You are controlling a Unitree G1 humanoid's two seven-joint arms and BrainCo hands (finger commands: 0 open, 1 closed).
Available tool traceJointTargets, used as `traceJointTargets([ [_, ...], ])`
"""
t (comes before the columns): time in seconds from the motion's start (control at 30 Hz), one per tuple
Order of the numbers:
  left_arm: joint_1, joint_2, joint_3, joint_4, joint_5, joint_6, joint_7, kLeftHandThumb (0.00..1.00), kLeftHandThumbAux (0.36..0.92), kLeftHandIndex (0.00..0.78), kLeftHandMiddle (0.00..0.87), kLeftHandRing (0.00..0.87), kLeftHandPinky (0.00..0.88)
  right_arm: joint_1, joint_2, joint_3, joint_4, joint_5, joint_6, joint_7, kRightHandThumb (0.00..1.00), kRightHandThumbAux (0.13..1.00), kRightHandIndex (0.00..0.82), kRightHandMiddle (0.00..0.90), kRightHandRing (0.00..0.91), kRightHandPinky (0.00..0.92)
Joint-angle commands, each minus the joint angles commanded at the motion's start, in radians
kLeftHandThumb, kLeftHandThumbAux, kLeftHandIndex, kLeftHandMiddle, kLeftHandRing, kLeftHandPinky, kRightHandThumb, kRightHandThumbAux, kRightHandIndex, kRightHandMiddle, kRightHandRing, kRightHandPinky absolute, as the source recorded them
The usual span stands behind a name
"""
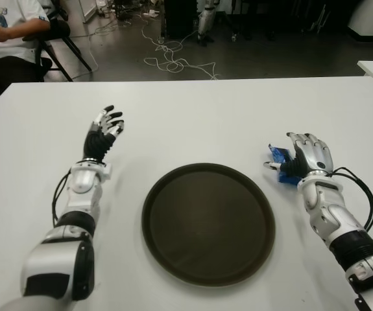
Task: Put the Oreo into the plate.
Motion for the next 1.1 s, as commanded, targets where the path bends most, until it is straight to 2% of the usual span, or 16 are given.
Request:
traceJointTargets([
  [0.37,0.0,-0.001,0.0,-0.003,-0.002,0.004,-0.003,0.327,0.602,0.112,0.21,0.196,0.201,0.033,-0.01,0.051,-0.092,-0.033,0.045,0.126,0.0,0.459,0.0,0.0,0.0,0.037],
  [0.43,-0.001,0.0,0.0,-0.002,-0.002,0.006,-0.002,0.328,0.602,0.111,0.211,0.198,0.204,0.024,-0.005,0.076,-0.05,-0.04,0.028,0.148,0.0,0.465,0.0,0.0,0.001,0.058],
  [0.53,-0.001,0.0,0.0,-0.002,-0.002,0.008,-0.001,0.342,0.607,0.115,0.215,0.201,0.211,0.015,-0.005,0.091,-0.018,-0.042,0.013,0.157,0.0,0.474,0.0,0.021,0.046,0.155],
  [0.63,-0.001,-0.001,-0.002,-0.003,0.001,0.005,0.002,0.346,0.609,0.117,0.216,0.202,0.214,0.006,-0.013,0.109,-0.001,-0.049,-0.001,0.175,0.0,0.483,0.001,0.034,0.063,0.177],
  [0.83,0.001,-0.003,-0.002,-0.004,0.0,-0.003,0.002,0.338,0.602,0.118,0.217,0.204,0.21,-0.006,-0.03,0.138,0.009,-0.053,-0.026,0.219,0.0,0.542,0.029,0.061,0.086,0.158],
  [1.0,0.003,-0.005,-0.003,-0.008,0.0,-0.009,-0.001,0.342,0.593,0.114,0.219,0.211,0.216,-0.022,-0.027,0.165,0.065,-0.056,-0.063,0.22,0.0,0.593,0.074,0.123,0.158,0.248],
  [1.1,0.002,-0.004,-0.003,-0.008,0.0,-0.005,-0.002,0.352,0.594,0.118,0.223,0.213,0.214,-0.036,-0.04,0.195,0.086,-0.068,-0.09,0.251,0.012,0.625,0.091,0.147,0.185,0.274],
])
